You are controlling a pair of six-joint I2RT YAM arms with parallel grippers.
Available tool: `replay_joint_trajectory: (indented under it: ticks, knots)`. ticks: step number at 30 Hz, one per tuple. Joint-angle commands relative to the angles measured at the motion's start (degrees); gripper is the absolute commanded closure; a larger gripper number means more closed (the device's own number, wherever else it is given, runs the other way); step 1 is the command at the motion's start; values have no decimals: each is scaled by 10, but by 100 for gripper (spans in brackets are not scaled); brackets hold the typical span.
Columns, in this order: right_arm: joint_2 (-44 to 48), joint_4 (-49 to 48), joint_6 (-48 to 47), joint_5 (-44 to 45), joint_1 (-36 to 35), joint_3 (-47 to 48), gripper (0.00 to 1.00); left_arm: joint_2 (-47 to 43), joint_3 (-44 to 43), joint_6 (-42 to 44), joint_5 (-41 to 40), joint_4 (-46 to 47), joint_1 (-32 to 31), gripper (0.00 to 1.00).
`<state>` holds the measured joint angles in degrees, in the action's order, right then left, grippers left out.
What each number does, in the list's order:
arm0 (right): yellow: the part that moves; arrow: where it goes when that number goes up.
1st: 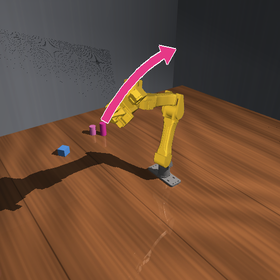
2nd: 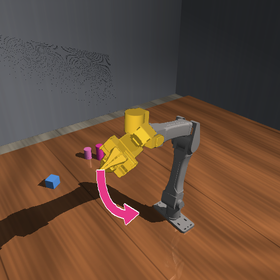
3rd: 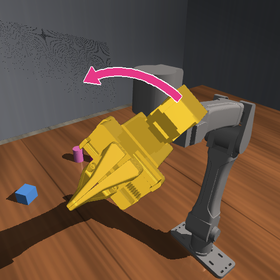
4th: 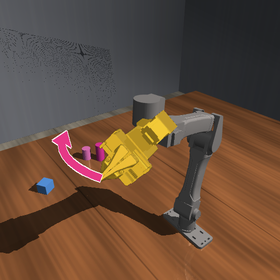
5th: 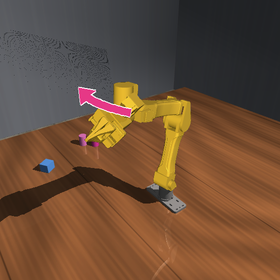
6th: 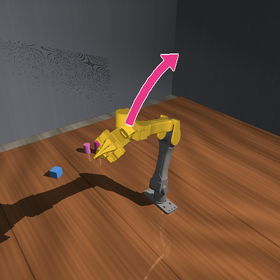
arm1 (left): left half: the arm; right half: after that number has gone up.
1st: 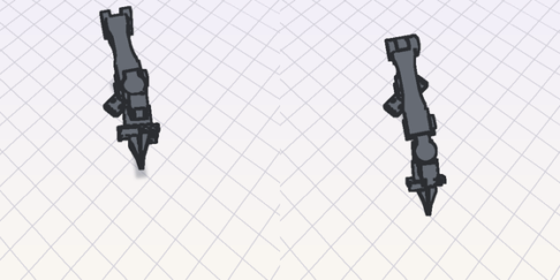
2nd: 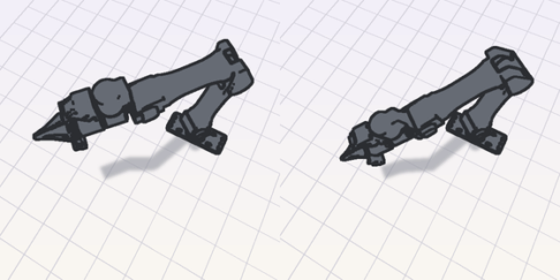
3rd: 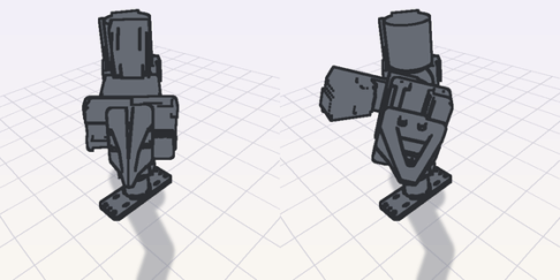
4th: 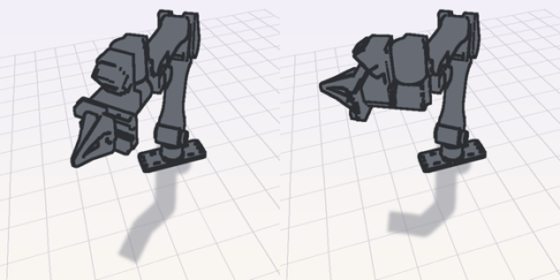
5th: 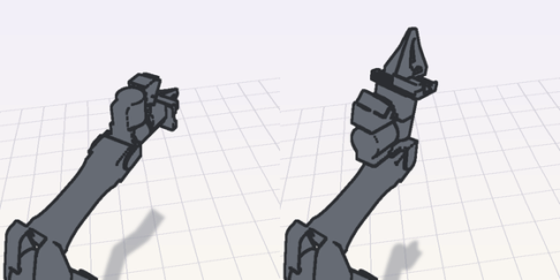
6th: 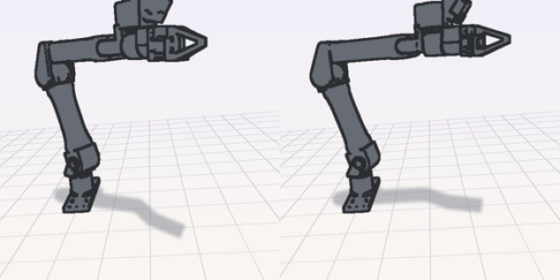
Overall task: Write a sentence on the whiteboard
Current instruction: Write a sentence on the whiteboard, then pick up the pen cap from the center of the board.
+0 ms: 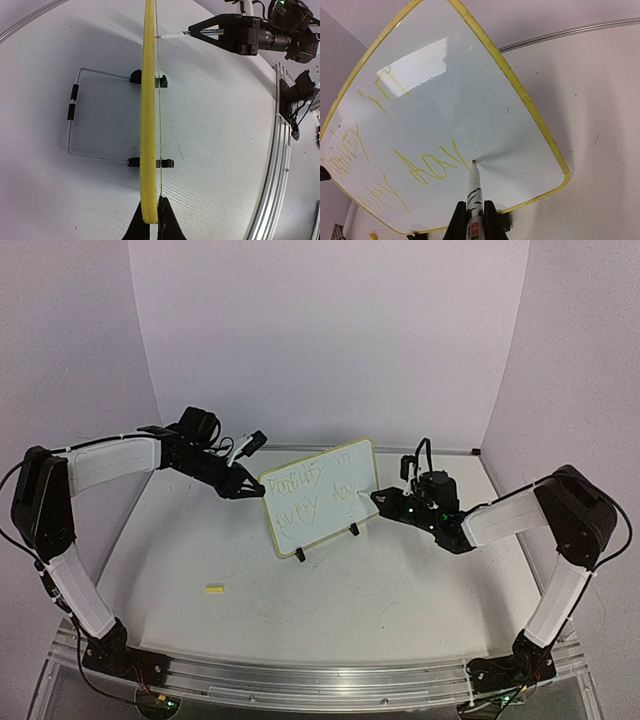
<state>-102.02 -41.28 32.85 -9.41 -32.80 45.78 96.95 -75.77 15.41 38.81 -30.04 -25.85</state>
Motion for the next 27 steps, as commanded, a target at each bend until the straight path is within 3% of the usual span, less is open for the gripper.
replay_joint_trajectory:
  ticks: [1, 9, 19, 27]
  knots:
    - [2, -6, -9, 13, -1, 14, 100, 15, -3, 23, -35, -43, -9, 100]
    - [113, -17, -27, 41, -1, -49, 100, -8, 7, 8, -58, -23, -9, 96]
    - [268, 86, -92, 37, -1, -64, 100, -77, 39, -18, -116, 3, -4, 51]
    - [355, 205, -127, 25, -1, -45, 100, -163, 64, -68, -183, 26, -2, 32]
